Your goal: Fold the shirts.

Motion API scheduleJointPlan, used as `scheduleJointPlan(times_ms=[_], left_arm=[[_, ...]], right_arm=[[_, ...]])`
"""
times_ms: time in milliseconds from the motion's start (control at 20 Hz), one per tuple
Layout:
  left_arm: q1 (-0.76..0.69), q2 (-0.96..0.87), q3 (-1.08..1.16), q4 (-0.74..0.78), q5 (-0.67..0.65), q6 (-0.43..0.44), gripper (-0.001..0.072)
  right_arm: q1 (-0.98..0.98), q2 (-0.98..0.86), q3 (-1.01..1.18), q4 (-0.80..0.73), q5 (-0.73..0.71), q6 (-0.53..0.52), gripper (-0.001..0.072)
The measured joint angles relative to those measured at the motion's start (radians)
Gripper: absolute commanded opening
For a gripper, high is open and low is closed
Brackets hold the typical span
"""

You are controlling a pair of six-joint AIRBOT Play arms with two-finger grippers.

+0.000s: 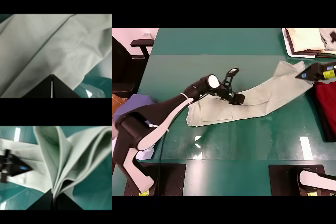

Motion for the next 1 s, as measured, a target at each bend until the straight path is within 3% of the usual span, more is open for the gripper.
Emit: scheduleJointPlan(times_ms=[350,500,900,950,1000], left_arm=[[-0.023,-0.063,0.070,0.033,-0.002,-0.055,0.0026],[0.019,-0.042,0.079,0.061,-0.065,-0.063,0.0025],[0.338,0.339,0.086,0.306,-0.244,-0.068,0.0027],[0.385,0.397,0.086,0.328,-0.253,-0.067,0.0027],[0.426,0.447,0.086,0.347,-0.258,-0.067,0.0027]], right_arm=[[0.269,0.048,0.088,0.108,-0.081,0.034,0.0022],[0.357,0.052,0.096,0.121,-0.131,0.039,0.0022],[0.640,-0.036,0.101,0.132,-0.284,0.039,0.0032],[0.692,-0.066,0.101,0.132,-0.319,0.030,0.0185],[0.747,-0.101,0.101,0.132,-0.362,0.019,0.0415]])
